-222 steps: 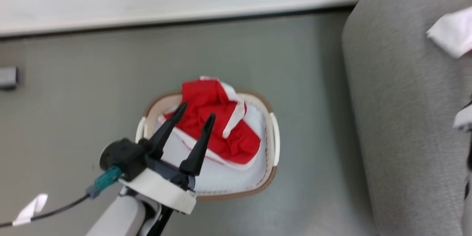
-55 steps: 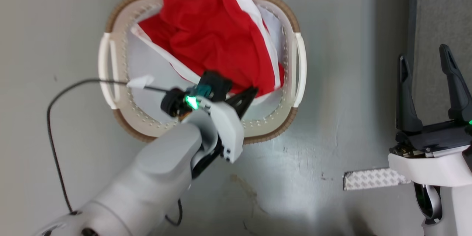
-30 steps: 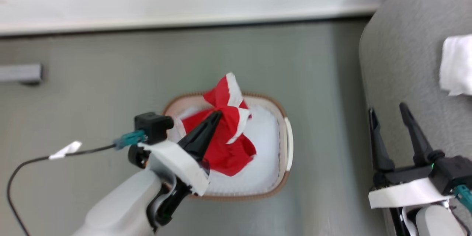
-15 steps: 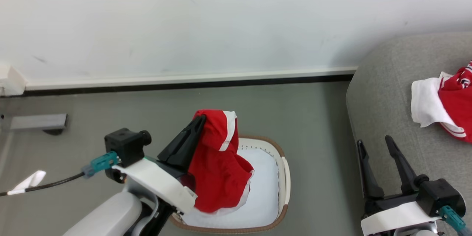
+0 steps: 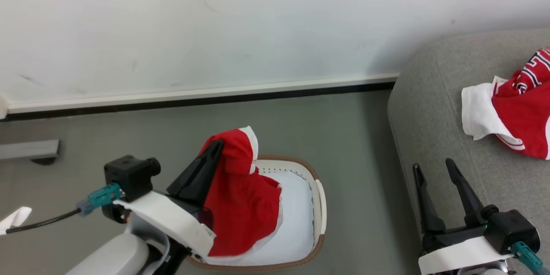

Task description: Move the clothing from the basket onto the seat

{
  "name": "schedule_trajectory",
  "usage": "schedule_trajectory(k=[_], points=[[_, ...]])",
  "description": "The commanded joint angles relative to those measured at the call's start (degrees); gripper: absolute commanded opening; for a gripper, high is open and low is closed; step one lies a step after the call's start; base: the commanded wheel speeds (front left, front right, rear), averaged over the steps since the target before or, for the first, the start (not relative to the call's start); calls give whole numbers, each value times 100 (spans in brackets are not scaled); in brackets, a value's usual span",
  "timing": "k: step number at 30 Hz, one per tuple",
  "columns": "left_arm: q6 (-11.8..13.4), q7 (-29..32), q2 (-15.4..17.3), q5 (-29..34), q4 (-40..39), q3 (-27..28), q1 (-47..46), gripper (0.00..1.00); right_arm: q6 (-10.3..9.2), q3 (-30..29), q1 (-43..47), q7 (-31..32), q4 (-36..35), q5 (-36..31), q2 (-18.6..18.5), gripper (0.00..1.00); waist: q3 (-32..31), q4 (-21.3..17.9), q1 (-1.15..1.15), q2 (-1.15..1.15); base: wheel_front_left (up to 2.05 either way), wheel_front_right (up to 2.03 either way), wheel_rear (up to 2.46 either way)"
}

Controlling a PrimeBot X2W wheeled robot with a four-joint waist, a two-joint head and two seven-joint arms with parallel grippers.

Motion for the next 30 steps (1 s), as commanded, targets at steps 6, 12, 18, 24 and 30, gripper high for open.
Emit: schedule_trajectory(k=[6, 12, 18, 24, 30], points=[[-127, 51, -15, -238, 496, 64, 87, 0, -14, 3, -226, 1, -153, 9, -14, 100, 503, -297, 1, 0, 0, 0, 0], [-354, 190, -92, -438, 1393, 44, -41, 0, -15, 16, -400, 1, -286, 118, -15, 100, 955, -695, 1, 0, 0, 0, 0], [-534, 557, -102, -505, 2436, -89, -259, 0, -15, -24, -472, 1, -434, 250, -12, 100, 1335, -1105, 1, 0, 0, 0, 0], [-823, 957, -167, -359, 3673, -302, -685, 0, -15, -33, -559, 1, -583, 414, -9, 100, 1742, -1390, 1, 0, 0, 0, 0], [-1068, 1061, -316, -160, 4735, -484, -1195, 0, -15, -36, -646, 1, -719, 523, -11, 100, 2203, -1500, 1, 0, 0, 0, 0]])
